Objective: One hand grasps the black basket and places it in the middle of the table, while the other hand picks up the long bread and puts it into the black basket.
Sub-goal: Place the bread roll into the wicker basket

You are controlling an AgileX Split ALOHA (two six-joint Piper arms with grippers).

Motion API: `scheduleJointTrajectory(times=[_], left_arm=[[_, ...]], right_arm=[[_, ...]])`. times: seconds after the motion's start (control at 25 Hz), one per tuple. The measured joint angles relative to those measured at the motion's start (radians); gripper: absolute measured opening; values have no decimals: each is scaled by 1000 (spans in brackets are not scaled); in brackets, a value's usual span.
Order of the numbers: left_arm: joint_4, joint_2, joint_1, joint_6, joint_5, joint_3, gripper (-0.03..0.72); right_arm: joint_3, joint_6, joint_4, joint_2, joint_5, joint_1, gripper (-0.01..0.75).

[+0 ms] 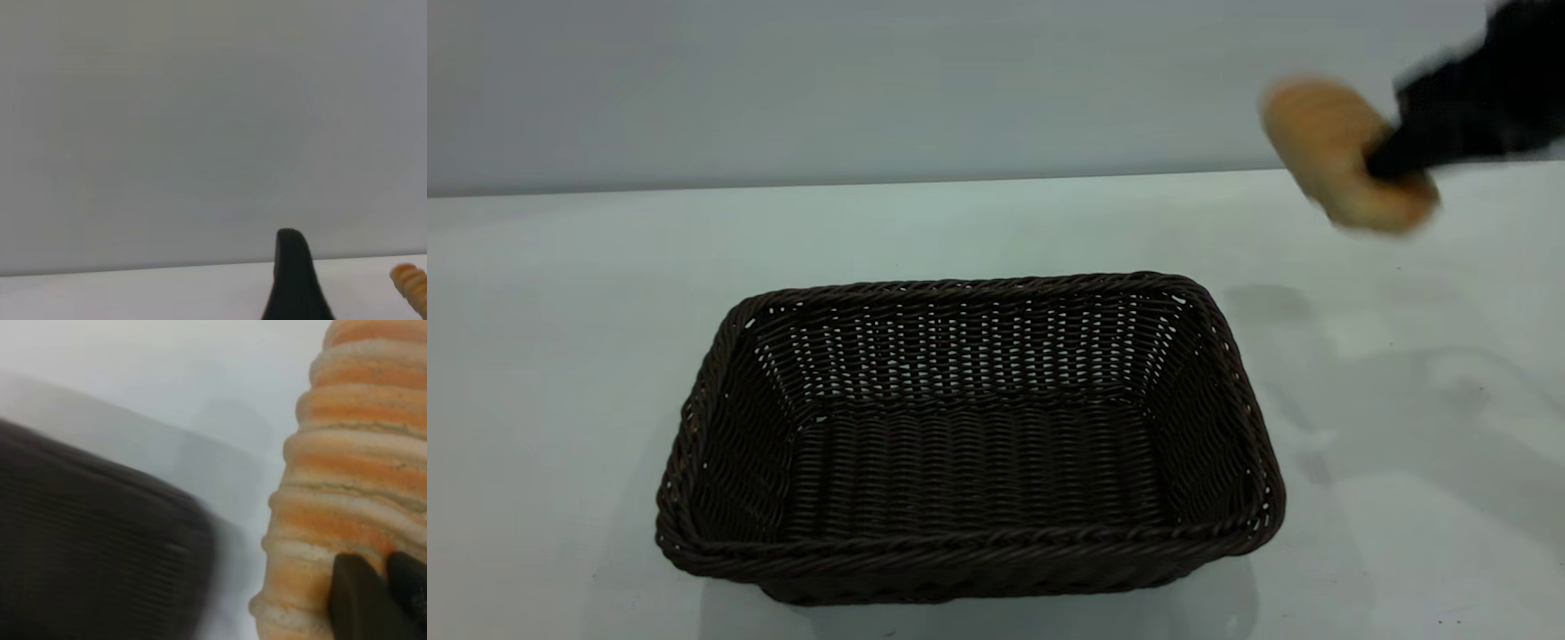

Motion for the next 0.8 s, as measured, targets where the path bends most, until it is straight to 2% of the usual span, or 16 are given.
scheduleJointTrajectory(times=[0.08, 0.2, 0.32, 0.44, 0.56, 0.8], left_arm=[[-1, 0, 0, 0, -1, 0, 550], [-3, 0, 0, 2, -1, 0, 550], [-3, 0, 0, 2, -1, 0, 550], [-4, 0, 0, 2, -1, 0, 550], [-4, 0, 0, 2, -1, 0, 550], [-4, 0, 0, 2, -1, 0, 550]], right_arm=[[-18, -1, 1, -36, 105, 50, 22], [-31, -12, 1, -49, 195, 183, 22], [-31, -28, 0, -36, 176, 338, 22], [-31, -39, 2, 6, 117, 434, 22], [-31, -56, 19, 75, 82, 465, 22], [-32, -145, 108, 197, 55, 465, 22]])
